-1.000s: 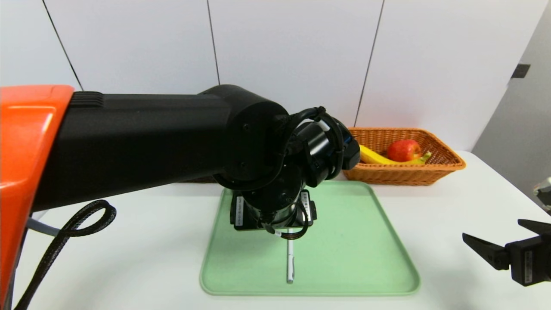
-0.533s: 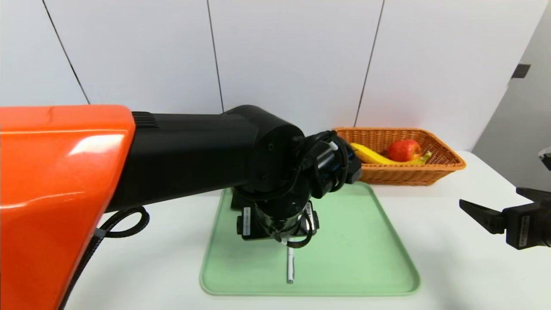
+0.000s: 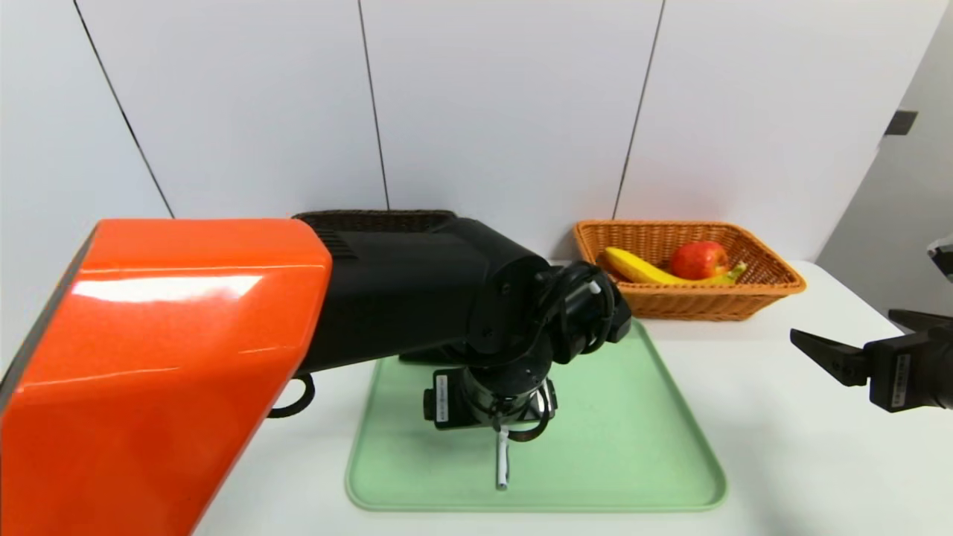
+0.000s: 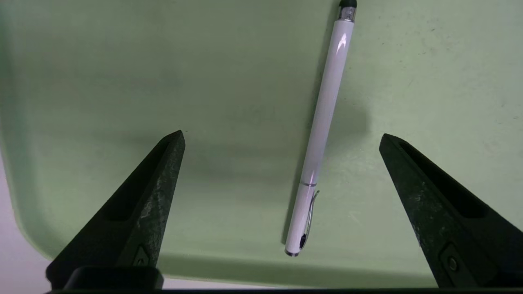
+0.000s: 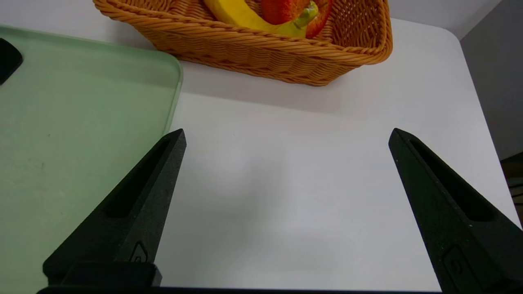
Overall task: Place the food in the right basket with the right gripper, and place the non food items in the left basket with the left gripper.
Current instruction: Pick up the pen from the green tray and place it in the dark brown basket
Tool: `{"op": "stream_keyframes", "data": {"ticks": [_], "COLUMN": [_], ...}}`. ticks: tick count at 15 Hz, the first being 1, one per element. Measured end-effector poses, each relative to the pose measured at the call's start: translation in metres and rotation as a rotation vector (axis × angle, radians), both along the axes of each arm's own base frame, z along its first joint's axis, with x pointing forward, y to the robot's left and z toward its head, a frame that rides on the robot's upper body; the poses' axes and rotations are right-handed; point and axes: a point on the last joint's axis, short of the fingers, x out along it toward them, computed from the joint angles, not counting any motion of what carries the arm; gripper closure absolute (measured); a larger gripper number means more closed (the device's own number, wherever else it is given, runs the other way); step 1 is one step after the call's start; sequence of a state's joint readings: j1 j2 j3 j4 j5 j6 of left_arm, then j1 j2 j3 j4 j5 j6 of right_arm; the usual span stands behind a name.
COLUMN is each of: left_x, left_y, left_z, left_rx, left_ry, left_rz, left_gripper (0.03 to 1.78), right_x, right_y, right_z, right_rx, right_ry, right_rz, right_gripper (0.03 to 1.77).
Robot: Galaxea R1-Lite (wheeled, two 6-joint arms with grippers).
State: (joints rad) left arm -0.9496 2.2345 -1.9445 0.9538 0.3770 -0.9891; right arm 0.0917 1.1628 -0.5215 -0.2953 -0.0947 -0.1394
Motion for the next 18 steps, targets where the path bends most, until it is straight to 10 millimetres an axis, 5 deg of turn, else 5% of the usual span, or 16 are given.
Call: {"op": "stream_keyframes", "data": {"ticks": [13, 18], "left_x": [0.01, 0.011], "left_y": [-0.012, -0.009], "left_z": [-0.025, -0.026], "left_rx": [0.032, 0.055], "left_ry": [-0.017, -0.029], "left_rz": [0.006, 0.019], "left_gripper": [0.12, 0.75], "right_x": [0.005, 0.006], "right_y": [0.0, 0.001], "right_z": [-0.006, -0.008], "right_rx": [-0.004, -0.005], "right_ry": [0.034, 0.044], "right_rz": [0.0, 0.0], "right_gripper": [0.09, 0.09]}}
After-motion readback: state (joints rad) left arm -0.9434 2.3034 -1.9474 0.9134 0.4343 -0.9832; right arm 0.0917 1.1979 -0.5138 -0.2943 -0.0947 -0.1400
